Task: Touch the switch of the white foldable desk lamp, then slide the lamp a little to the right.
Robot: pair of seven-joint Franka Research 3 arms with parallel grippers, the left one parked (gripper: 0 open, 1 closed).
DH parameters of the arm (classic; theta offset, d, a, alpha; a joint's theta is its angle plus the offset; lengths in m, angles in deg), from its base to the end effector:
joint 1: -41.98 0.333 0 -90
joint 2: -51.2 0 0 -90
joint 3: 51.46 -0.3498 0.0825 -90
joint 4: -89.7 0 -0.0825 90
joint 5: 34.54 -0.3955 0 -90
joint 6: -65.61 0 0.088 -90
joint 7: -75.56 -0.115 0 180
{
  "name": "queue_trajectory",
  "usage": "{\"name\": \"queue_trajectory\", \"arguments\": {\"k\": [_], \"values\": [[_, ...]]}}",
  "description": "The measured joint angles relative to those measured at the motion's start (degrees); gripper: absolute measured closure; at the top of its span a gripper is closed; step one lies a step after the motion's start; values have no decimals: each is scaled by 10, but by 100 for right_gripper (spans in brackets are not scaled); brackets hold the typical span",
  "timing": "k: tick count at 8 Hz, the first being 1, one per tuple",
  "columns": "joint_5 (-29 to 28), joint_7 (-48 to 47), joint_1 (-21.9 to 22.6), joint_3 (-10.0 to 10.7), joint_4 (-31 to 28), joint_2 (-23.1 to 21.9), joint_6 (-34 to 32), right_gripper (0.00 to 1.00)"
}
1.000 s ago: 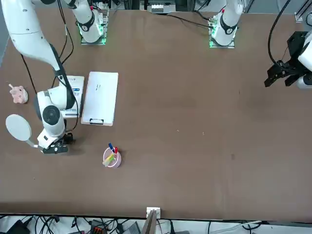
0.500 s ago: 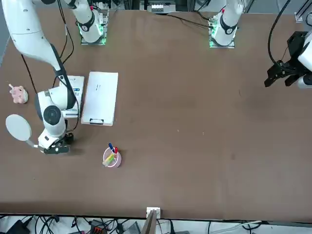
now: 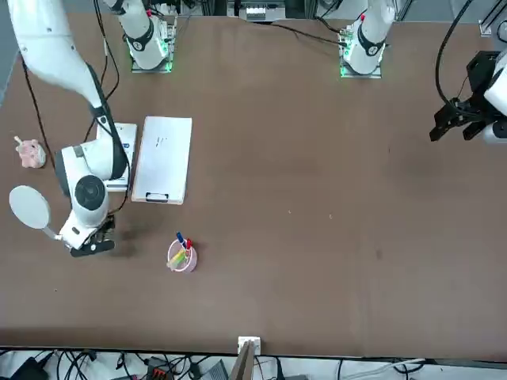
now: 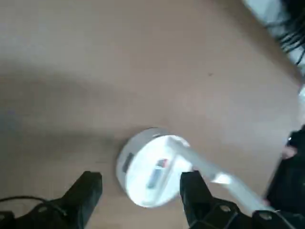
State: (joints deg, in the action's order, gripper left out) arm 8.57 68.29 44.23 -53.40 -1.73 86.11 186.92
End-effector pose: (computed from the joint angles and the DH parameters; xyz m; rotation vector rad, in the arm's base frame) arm 0.7220 0.0133 0.2934 2.4911 0.4699 -0.0262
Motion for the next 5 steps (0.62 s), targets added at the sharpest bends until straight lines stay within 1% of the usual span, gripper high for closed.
{"name": "queue_trajectory", "arguments": {"k": [1,2,5], "values": [[0,44,3,0,20,-3,-16,0],[7,80,2,1,28,-2,-21,0],[83,200,-1,5,29,11,-23,0]]}}
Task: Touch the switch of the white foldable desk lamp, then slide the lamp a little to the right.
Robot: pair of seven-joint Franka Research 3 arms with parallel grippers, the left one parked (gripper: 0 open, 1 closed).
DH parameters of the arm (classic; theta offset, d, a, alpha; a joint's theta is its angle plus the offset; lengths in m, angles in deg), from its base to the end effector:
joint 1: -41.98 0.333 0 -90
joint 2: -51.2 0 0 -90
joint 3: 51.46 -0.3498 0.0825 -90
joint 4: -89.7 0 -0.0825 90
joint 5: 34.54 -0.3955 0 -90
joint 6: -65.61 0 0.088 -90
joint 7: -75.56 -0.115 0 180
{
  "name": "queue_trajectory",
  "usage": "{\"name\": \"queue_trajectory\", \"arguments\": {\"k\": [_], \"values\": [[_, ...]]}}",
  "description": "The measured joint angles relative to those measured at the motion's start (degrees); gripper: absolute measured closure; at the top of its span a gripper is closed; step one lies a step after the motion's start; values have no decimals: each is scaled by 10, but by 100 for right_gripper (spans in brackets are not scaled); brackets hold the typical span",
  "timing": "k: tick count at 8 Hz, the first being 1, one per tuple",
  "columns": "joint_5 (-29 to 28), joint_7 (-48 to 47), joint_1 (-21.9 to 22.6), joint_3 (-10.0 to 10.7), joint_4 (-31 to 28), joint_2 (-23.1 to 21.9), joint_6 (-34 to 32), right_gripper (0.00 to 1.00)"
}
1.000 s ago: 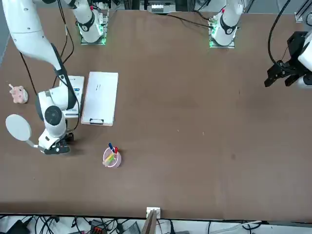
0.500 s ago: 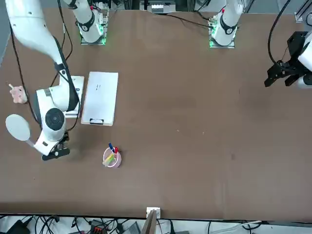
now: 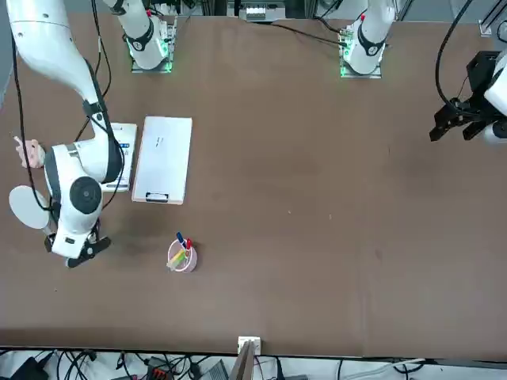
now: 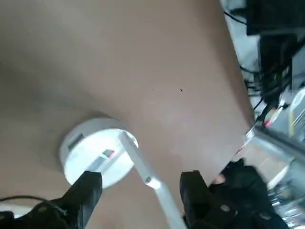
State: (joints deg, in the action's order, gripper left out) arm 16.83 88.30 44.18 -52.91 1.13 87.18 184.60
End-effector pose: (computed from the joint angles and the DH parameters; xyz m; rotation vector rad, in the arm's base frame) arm 0.7350 -0.0016 0.3056 2.2249 0.9106 -0.1842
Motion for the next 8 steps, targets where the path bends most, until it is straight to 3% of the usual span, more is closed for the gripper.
{"name": "queue_trajectory", "arguments": {"k": [3,6,8], "values": [[10,152,-1,0,0,17,-45,0],[19,225,-3,1,0,35,-89,0],[70,252,0,-1,7,38,-90,0]]}}
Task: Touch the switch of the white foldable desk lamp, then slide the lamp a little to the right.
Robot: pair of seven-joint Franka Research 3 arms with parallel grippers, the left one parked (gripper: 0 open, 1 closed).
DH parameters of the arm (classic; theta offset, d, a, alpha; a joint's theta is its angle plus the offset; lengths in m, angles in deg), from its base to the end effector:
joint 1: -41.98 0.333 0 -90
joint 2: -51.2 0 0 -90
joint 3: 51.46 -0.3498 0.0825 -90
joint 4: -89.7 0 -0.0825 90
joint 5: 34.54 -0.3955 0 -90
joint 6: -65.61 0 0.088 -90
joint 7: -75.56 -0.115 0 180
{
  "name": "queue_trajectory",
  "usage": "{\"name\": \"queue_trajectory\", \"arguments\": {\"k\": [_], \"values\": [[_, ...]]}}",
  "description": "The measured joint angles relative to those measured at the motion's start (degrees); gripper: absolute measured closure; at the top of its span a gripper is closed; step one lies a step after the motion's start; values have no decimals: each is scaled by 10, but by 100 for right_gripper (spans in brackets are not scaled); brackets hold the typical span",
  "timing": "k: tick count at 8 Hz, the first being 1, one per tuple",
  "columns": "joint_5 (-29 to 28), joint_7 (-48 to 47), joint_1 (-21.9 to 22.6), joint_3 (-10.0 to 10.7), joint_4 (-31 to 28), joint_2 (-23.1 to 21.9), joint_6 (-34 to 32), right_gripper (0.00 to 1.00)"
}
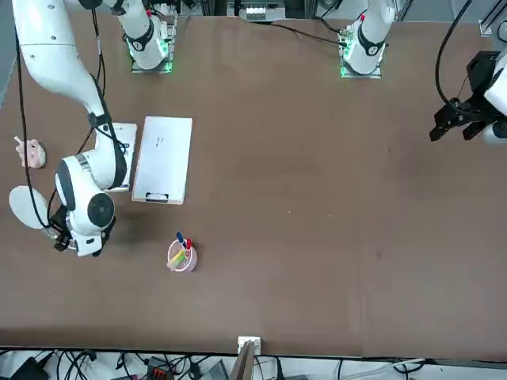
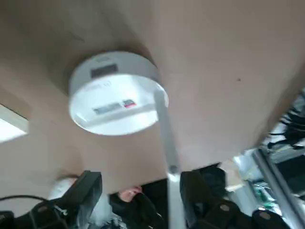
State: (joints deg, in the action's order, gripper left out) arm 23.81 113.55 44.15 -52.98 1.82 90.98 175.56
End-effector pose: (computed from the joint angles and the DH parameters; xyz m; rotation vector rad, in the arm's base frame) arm 0.7248 -0.0231 0.2648 1.8737 1.3564 -0.6476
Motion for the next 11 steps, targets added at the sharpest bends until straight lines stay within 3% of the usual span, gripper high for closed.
{"name": "queue_trajectory", "arguments": {"k": [9,11], "values": [[81,46,17,1,15,44,-1,3],[97,60,16,1,23,46,-1,29]]}}
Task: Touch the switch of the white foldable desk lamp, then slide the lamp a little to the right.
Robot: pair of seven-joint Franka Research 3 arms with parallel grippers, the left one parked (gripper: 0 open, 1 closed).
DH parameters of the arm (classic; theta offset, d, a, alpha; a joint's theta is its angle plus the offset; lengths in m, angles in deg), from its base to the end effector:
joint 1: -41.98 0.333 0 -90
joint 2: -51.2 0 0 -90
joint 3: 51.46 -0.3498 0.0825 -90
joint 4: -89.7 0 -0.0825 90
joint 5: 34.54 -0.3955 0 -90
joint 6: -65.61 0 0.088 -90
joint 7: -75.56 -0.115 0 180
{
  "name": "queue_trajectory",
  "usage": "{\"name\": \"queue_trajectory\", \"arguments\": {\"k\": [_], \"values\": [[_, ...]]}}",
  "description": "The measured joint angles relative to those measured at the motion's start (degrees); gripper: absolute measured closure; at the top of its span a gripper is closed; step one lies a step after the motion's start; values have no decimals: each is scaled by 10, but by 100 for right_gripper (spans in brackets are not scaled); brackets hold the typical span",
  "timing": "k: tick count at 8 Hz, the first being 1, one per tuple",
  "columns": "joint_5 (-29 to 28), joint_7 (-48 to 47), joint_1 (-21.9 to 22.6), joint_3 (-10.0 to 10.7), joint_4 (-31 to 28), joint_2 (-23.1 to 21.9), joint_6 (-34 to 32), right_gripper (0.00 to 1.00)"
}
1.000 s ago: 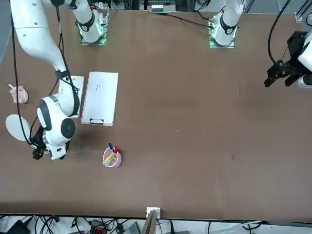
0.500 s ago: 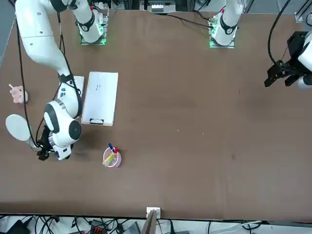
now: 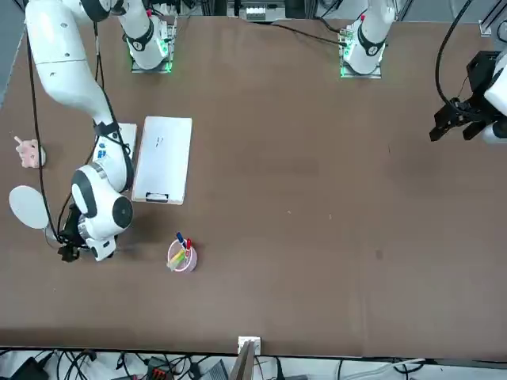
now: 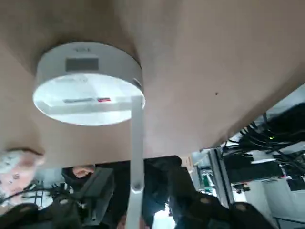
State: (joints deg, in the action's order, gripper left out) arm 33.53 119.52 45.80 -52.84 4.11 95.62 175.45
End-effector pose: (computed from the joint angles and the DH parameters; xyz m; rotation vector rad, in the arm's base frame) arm 0.7376 -0.0092 0.2322 1.5944 1.5005 -0.7445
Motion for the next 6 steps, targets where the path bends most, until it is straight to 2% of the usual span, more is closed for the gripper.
{"name": "queue_trajectory", "arguments": {"k": [2,5,6], "values": [[7,9,-1,1,6,6,0,41],[10,23,-18,2,9,11,0,46],[11,31,-22,2,9,11,0,60]]}}
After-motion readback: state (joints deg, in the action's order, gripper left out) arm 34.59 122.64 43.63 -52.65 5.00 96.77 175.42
